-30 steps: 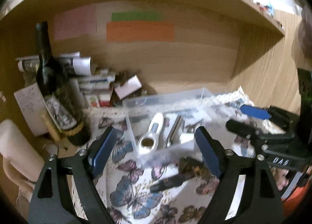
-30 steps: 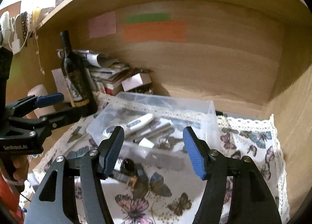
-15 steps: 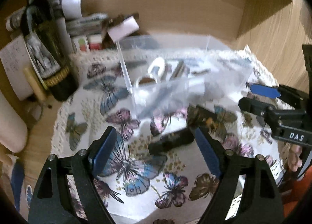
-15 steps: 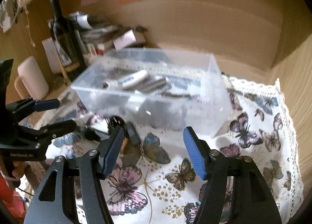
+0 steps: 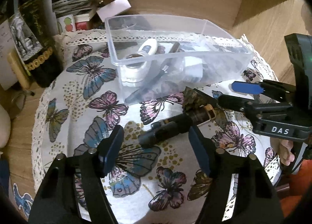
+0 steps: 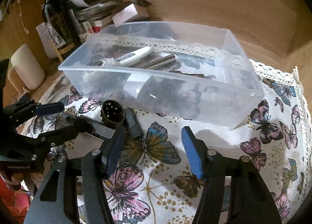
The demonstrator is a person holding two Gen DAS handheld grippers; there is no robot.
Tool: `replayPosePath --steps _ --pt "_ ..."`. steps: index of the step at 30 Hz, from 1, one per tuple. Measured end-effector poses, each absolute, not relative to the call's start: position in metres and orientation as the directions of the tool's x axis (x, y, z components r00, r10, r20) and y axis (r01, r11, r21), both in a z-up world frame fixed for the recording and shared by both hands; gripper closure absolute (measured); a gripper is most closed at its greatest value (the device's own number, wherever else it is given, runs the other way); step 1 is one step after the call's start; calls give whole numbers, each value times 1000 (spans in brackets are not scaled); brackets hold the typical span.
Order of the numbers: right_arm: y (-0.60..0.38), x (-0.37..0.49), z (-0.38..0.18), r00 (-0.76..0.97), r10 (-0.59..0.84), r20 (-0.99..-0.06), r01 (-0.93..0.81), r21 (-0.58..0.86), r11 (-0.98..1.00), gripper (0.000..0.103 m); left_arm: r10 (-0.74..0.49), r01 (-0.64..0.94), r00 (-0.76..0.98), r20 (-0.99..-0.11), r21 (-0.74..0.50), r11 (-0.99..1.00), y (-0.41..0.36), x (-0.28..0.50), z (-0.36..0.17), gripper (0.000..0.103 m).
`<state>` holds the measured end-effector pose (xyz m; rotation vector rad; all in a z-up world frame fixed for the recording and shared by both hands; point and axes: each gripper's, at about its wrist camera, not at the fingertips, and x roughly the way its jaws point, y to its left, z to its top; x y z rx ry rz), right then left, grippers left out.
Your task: Organize rigid objects
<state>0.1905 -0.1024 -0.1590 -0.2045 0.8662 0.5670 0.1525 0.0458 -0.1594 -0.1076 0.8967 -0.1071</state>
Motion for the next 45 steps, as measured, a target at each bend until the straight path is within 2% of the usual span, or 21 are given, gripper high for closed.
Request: replayPosePath --steps 4,10,18,19,21,25,27,30,45 --pt "-96 197 -166 485 384 -786 -554 63 830 58 -171 70 596 -784 -161 984 44 159 -166 56" --pt "-87 199 -169 475 374 -797 -566 48 823 71 -194 86 606 -772 -179 980 45 156 -166 68" --pt "-72 194 -172 459 357 -813 -614 -1 789 72 -185 62 616 -766 -187 980 53 148 -163 69" --pt "-71 194 -173 457 356 -815 -621 -5 784 72 -182 62 616 -766 -183 981 53 145 -163 70" --pt "-67 193 -174 461 352 -814 -628 -19 778 72 -182 65 615 -767 -181 981 56 141 -163 79" --pt "-62 195 -175 459 362 -811 -641 -20 767 75 -182 52 614 -768 -190 980 64 134 -163 80" --pt "-58 196 -176 461 366 -808 -648 -25 761 86 -182 47 615 -767 -194 980 67 132 -163 80" --pt "-57 193 -175 461 369 -807 -655 -29 755 95 -181 40 619 -764 -200 979 68 131 -163 80" --pt "-93 172 -139 550 402 -732 -592 -3 806 95 -156 29 686 -710 -188 982 67 121 -133 80"
